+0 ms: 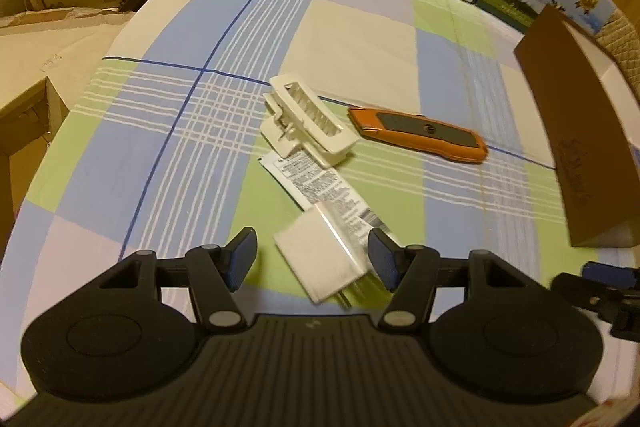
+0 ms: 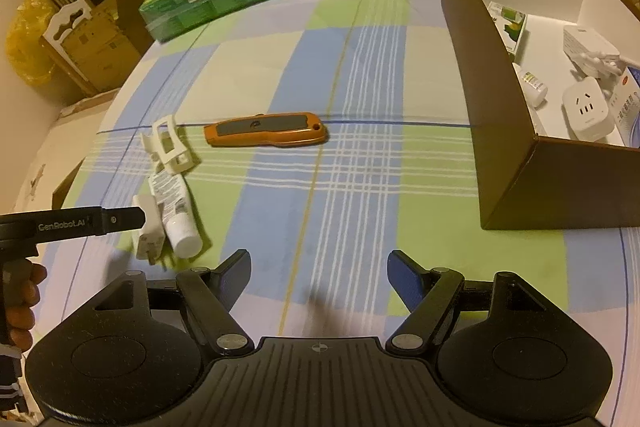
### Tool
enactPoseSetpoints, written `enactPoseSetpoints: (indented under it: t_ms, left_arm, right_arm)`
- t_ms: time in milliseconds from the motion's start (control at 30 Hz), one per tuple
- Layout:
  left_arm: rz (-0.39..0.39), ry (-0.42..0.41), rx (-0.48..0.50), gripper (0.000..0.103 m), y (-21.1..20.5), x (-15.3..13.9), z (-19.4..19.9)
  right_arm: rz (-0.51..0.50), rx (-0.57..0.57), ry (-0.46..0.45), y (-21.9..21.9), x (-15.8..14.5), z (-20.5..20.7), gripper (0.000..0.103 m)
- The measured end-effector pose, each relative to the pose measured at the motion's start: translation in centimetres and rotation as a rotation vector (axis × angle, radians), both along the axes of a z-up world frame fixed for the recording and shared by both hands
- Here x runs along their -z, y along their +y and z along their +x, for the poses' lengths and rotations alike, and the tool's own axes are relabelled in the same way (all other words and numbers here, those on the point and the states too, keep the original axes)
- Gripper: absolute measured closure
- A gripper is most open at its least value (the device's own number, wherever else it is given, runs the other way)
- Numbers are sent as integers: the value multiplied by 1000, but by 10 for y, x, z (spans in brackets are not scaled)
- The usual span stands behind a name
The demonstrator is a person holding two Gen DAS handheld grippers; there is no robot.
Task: Organize rigid objects
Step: 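Lower the left tool onto the white plug adapter and close on it, then lift the plug adapter with the left tool while the right tool grasps the white clip holder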
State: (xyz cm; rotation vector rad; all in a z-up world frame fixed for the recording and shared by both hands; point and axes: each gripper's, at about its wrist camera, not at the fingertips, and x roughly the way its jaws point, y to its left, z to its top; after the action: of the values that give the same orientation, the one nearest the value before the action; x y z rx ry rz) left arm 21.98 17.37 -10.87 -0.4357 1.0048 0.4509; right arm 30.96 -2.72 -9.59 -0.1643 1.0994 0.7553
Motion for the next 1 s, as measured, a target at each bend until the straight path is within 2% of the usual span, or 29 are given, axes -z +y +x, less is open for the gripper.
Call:
enactPoseSetpoints:
  t_ms: [133,267,367,467,533,600,667,867,1000]
  left_arm:
    - [10,24,-6,45,5,11,3]
    - [53,72,3,50,7,18,1]
    - [48,69,-9,50,15,19,-9]
    - [82,71,-3,51,20,18,-15]
    - [95,77,7,55,23,19,-18]
    - [88,92,15,64,27,21,-19]
    - [82,101,17,66,28,24,-20]
    - [105,89,15,66,34,26,-28]
    - [116,86,-20,66,46,26,-33]
  right_arm:
    - [-6,-8,7,4,3,5,31]
    - [-12,-18,16,8,8,10,31]
    - [-16,-20,25,10,12,13,31]
    - [-19,-23,35,13,15,14,31]
    - [-21,-29,40,15,17,14,31]
    - [-23,-40,42,18,19,14,31]
    - [-25,-51,45,21,20,13,31]
    - [-35,-84,44,32,24,10,31]
    - [-36,-127,31,47,26,6,31]
